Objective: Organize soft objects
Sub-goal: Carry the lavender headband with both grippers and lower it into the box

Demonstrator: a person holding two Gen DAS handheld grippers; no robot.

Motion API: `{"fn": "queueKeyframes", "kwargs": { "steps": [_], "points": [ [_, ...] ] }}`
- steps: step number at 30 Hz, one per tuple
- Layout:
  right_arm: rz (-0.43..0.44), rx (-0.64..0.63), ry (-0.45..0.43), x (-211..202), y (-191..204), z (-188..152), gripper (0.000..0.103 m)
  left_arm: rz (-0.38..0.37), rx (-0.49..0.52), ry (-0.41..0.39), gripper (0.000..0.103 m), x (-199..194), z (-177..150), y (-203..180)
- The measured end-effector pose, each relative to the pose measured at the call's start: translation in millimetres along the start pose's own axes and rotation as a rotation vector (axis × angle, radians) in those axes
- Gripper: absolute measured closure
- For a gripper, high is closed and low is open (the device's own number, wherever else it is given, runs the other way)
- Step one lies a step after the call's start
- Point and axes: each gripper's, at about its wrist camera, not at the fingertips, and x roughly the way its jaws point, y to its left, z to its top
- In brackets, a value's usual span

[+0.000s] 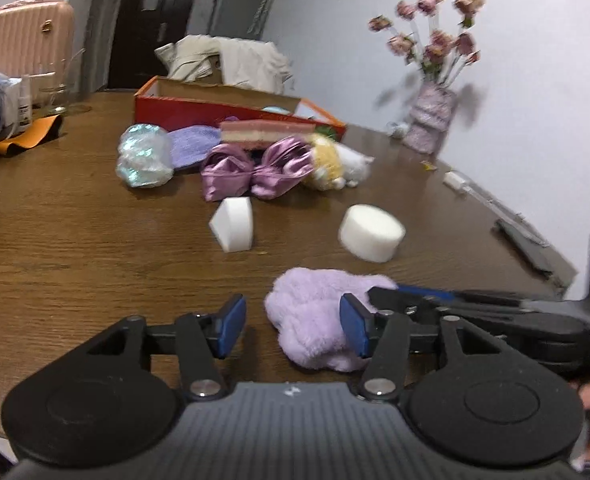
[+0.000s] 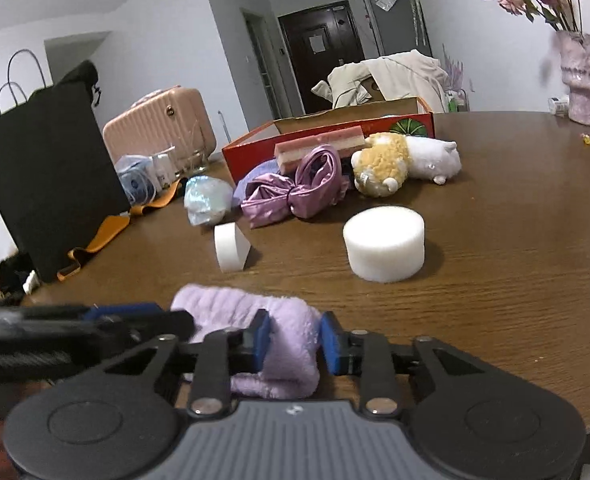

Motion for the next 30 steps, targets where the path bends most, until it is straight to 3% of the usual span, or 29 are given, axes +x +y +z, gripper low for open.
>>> {"fn": "queueKeyframes", "kwargs": {
  "steps": [3, 4, 5, 8, 12, 16, 20, 25, 30],
  "points": [
    [0.004, 0.004, 0.008, 0, -2, -1, 0.078, 0.015, 0.009, 0.057, 0.059, 7, -3, -4],
    [0.008, 0.006, 0.009, 0, -2, -1, 0.080, 0.013, -0.002, 0.074, 0.064, 10, -4, -3],
    [0.015, 0.007, 0.009, 0, -2, -1, 0.082, -0.008, -0.016, 0.077, 0.078, 11, -5, -3],
    [0.022, 0.001, 0.013, -1, -1, 1, 0.089, -0.027, -0.033, 0.072, 0.082, 10, -2, -3],
    [0.053, 0.012, 0.006, -7, 0, 22, 0.090, -0.022, -0.010, 0.054, 0.083, 4, 18, -5],
    [0.094, -0.077, -0.100, -9, 6, 85, 0.089, -0.055, 0.032, -0.082, 0.083, -1, 80, 5],
    [0.120, -0.168, -0.155, 34, 3, 178, 0.089, -0.059, 0.050, -0.137, 0.083, 33, 168, 34],
    [0.124, -0.169, -0.086, 135, -6, 284, 0.089, 0.011, -0.001, -0.070, 0.083, 109, 271, 82],
    [0.110, -0.107, 0.035, 250, -19, 354, 0.089, 0.096, -0.022, 0.039, 0.083, 195, 331, 131]
  ]
}}
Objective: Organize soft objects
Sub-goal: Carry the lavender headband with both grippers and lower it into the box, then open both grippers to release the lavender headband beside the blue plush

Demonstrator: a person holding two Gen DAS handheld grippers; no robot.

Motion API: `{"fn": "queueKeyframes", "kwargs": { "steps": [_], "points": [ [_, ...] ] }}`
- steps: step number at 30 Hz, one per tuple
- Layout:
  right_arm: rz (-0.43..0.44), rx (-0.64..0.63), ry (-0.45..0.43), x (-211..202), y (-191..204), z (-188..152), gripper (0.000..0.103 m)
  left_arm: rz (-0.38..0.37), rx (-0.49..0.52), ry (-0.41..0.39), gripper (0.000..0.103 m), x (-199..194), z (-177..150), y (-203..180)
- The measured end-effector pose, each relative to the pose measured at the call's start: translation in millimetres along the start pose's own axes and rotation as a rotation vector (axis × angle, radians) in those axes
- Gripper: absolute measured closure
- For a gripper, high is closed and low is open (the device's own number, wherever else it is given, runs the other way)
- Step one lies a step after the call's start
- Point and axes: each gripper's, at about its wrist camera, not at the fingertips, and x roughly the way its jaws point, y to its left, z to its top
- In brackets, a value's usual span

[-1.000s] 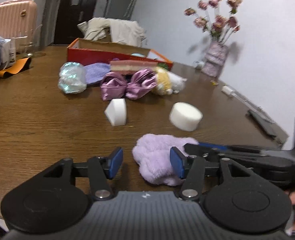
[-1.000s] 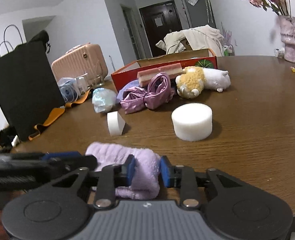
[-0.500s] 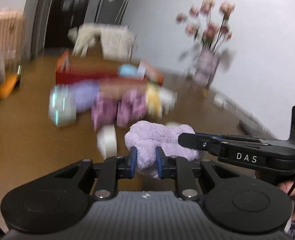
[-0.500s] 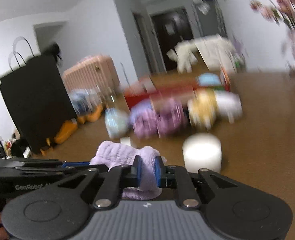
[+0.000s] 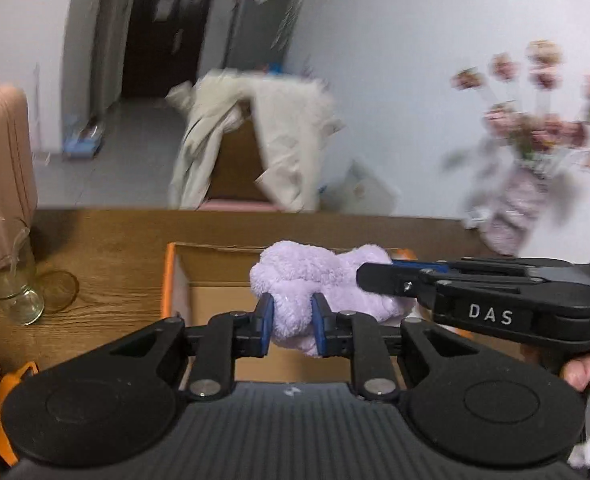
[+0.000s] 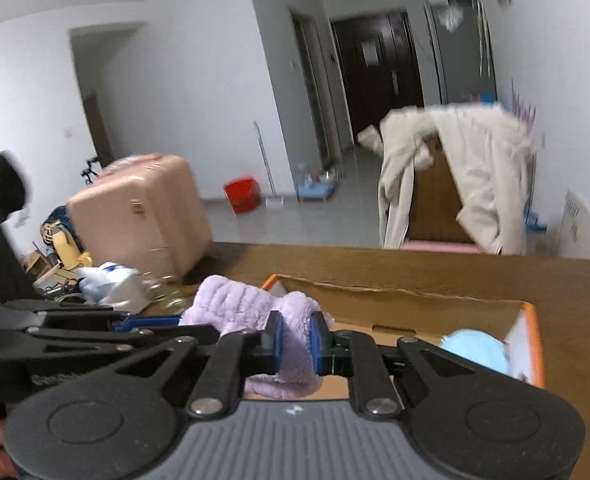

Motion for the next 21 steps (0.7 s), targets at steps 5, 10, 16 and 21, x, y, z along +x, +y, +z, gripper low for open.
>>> {"fn": "queueKeyframes", "kwargs": {
  "steps": [5, 10, 16, 21],
  "points": [
    [-0.022, 0.068, 0.138, 103, -32, 24, 0.089, 0.071, -0.014, 0.105, 0.082, 81, 23, 32],
    [-0.043, 0.131, 0.228, 173, -49, 13, 0.088, 0.146, 0.018, 0.201, 0.080, 131, 19, 55],
    [-0.070, 0.174, 0.277, 199, -52, -9, 0.075, 0.153, -0.009, 0.185, 0.072, 126, 24, 69],
    [-0.066, 0.191, 0.263, 167, -51, 2, 0.058, 0.163, 0.020, 0.150, 0.071, 92, 37, 55]
  ]
}}
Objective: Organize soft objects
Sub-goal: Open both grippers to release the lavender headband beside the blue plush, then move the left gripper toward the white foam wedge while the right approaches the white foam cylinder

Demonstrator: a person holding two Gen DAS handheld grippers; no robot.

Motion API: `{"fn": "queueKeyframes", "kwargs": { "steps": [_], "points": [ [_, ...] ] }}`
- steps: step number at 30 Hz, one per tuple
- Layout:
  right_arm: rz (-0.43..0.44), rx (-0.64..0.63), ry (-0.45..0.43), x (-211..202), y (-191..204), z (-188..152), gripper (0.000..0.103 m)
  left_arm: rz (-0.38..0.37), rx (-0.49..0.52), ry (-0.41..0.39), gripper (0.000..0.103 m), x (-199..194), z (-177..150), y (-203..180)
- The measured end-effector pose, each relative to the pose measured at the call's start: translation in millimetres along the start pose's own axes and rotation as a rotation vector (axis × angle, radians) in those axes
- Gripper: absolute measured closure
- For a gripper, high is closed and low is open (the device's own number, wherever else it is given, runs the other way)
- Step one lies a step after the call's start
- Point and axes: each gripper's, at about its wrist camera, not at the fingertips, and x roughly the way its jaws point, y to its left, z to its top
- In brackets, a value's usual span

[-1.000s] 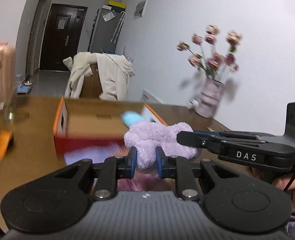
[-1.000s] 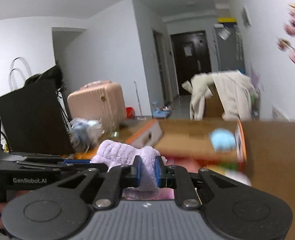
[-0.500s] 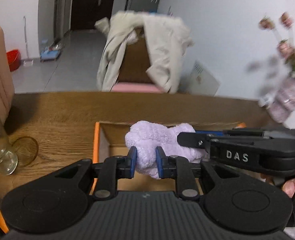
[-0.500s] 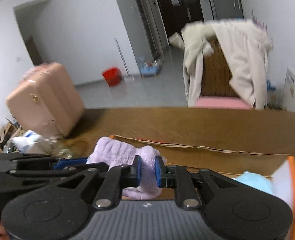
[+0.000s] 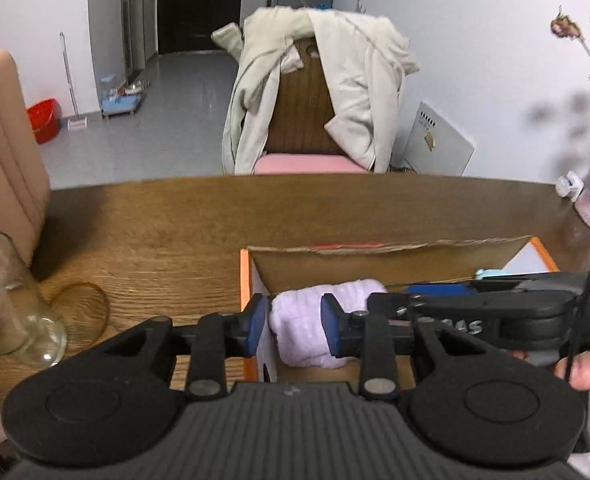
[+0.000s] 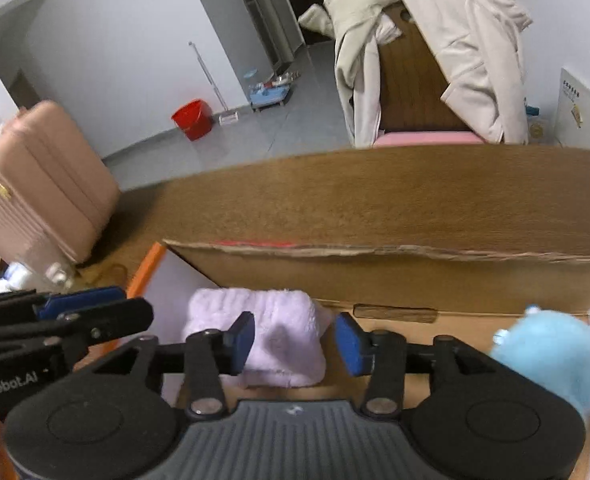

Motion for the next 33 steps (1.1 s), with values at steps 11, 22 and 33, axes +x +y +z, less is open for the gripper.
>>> {"fn": "queueKeyframes", "kwargs": {
  "steps": [11, 22, 33],
  "points": [
    [-0.065, -0.208, -0.129, -201, 26, -25, 0.023, -0.006, 0.027, -0.176, 0.040, -171, -6, -32],
    [-0.070, -0.250, -0.268, -376, 16, -113, 0.010, -0.029, 0.153, -0.347, 0.023, -309, -106, -70],
    [-0.043, -0.273, -0.484, -449, 18, -263, 0.007, 0.048, 0.197, -0.510, 0.014, -364, -242, -91]
  ]
}}
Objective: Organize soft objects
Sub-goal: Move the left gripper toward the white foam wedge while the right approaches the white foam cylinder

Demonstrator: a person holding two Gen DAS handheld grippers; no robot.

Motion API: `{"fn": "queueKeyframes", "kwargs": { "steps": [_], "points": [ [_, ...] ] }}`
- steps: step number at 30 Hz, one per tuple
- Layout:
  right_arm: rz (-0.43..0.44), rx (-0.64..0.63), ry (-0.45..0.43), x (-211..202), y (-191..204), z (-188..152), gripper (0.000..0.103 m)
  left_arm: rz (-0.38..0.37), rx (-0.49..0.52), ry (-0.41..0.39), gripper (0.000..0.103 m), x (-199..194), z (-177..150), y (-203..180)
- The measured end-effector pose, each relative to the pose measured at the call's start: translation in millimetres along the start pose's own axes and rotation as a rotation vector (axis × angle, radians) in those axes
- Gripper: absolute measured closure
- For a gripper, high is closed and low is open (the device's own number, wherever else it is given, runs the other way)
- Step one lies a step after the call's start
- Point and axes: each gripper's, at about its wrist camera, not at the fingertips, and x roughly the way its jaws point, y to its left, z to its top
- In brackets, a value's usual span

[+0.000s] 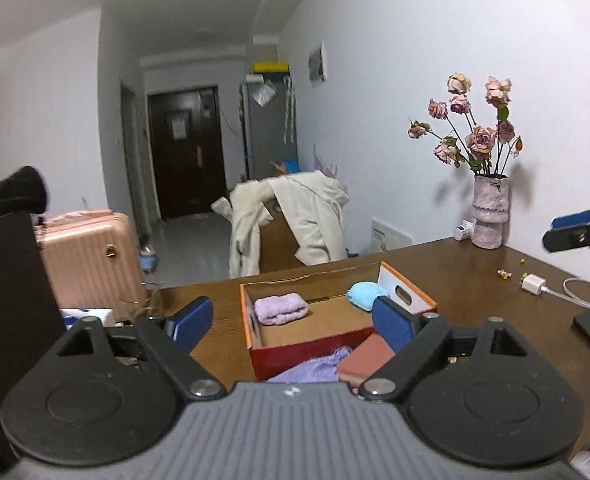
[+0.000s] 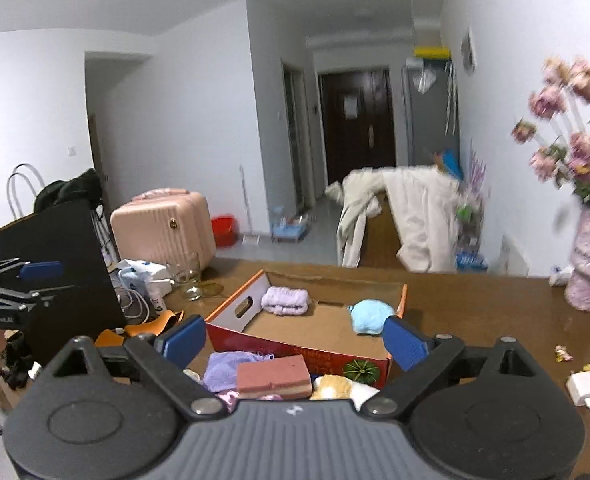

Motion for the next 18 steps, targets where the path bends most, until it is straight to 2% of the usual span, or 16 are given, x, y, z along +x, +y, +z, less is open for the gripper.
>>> {"fn": "queueKeyframes", "kwargs": {
  "steps": [5, 9, 14, 18],
  "points": [
    [-0.043, -0.068, -0.123, -38, 26, -59, 0.000, 0.016, -0.007, -0.060, 0.008, -42, -51, -20],
    [-0.046, -0.064, -0.195, -58, 44, -107, 0.000, 0.025, -0.052, -0.099, 0.004, -65, -88, -30],
    [-0.025, -0.026, -0.210, -58, 64, -154, 0.000, 0.032, -0.097, -0.122, 0.000, -78, -124, -37],
    [-0.045, -0.038, -0.150, -43, 79, -180, 0.000, 0.025, -0.076, -0.074, 0.000, -68, -146, -43]
  ]
}}
